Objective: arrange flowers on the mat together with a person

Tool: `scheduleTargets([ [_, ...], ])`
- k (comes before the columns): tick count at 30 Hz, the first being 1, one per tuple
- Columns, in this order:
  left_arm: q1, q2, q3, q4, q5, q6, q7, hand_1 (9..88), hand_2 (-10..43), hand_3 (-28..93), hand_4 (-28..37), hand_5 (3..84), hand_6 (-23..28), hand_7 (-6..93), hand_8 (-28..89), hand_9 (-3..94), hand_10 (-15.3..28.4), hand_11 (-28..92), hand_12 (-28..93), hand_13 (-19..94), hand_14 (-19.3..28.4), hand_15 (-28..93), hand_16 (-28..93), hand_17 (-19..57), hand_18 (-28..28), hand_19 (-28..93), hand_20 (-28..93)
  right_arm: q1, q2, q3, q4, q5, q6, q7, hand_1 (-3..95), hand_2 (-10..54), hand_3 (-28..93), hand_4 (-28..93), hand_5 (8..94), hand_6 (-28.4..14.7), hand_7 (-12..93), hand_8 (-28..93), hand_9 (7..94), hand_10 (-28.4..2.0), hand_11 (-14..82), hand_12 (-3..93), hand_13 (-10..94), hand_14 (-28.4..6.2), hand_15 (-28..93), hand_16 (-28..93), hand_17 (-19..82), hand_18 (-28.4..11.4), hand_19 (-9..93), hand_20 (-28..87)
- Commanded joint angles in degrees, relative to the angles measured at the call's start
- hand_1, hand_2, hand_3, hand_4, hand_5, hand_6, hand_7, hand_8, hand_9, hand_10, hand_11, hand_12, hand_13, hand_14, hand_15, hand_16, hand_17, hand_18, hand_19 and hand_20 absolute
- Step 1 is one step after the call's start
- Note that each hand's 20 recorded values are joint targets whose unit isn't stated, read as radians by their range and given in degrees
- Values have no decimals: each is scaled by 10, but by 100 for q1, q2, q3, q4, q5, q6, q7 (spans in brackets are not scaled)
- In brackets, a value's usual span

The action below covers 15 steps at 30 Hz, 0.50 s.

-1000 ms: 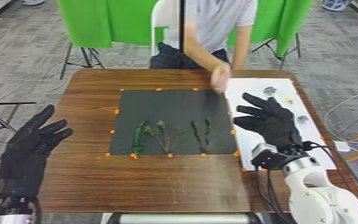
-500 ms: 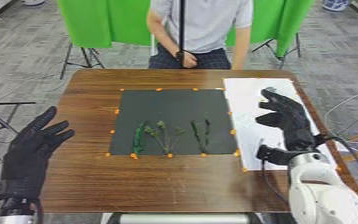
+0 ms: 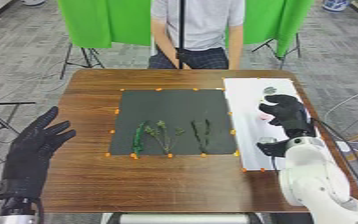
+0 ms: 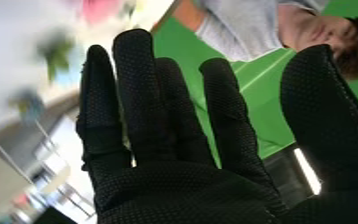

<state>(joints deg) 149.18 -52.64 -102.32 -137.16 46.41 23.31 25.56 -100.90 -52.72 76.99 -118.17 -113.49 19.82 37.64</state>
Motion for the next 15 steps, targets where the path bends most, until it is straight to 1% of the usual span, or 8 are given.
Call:
scheduleTargets([
  [1,17,-64,12,-21,28,24,-113,166,50,785,-283,327,46,147,-110,343,178,237,102,239,256,487,-90,-99,214,451,99,499,239,-440,330,-1008,-359,615,318,-16,749,-240,478,-22,180,-131,483,-186,201,149,520,-166,615,79,249,-246,703,118],
  [4,-5,-53,15,-18,23,31,-126,167,49,787,-283,327,47,148,-110,343,179,238,101,239,257,488,-91,-99,214,451,98,686,286,-602,516,-1193,-674,722,327,-20,747,-239,487,-20,182,-131,491,-185,202,148,526,-164,616,78,252,-246,709,110],
  [5,3,-39,22,-20,14,43,-100,168,49,787,-283,327,47,148,-110,343,179,238,100,239,257,488,-91,-99,214,451,97,755,287,-661,582,-1268,-787,758,331,-21,744,-240,490,-20,183,-131,493,-185,202,148,529,-163,615,78,254,-246,712,107],
  [6,-28,-46,16,-13,26,26,-141,168,49,787,-283,327,47,148,-110,343,179,239,100,239,257,488,-91,-99,214,451,97,811,315,-722,641,-1323,-882,803,333,-23,745,-239,492,-20,184,-131,496,-184,203,148,531,-163,616,78,255,-245,713,104],
  [7,-11,-47,23,-21,17,44,-124,168,49,787,-283,327,47,148,-110,343,179,239,100,240,256,488,-92,-98,214,452,97,891,330,-793,718,-1370,-961,812,335,-25,745,-239,495,-20,184,-131,499,-183,205,149,534,-162,617,79,257,-245,714,102],
  [8,-60,-41,31,-4,19,29,-142,168,49,788,-283,327,47,148,-110,343,179,240,100,239,256,489,-92,-99,214,452,97,958,348,-853,778,-1402,-1022,840,337,-26,743,-239,497,-20,184,-132,501,-184,206,149,537,-161,616,79,257,-245,716,99],
  [9,-48,-45,23,-13,23,22,-165,168,49,788,-283,328,47,148,-110,343,179,240,100,239,256,489,-92,-99,214,452,97,1003,376,-913,826,-1418,-1086,863,338,-28,743,-238,498,-19,184,-132,502,-184,207,149,539,-160,616,80,259,-244,717,96],
  [15,-107,-24,40,0,25,20,-189,170,49,788,-283,328,48,149,-110,343,180,242,100,240,257,491,-92,-99,214,451,94,1381,390,-1307,1212,-1517,-1506,982,351,-40,746,-238,505,-14,185,-132,514,-183,212,150,548,-158,613,80,263,-245,722,86],
])
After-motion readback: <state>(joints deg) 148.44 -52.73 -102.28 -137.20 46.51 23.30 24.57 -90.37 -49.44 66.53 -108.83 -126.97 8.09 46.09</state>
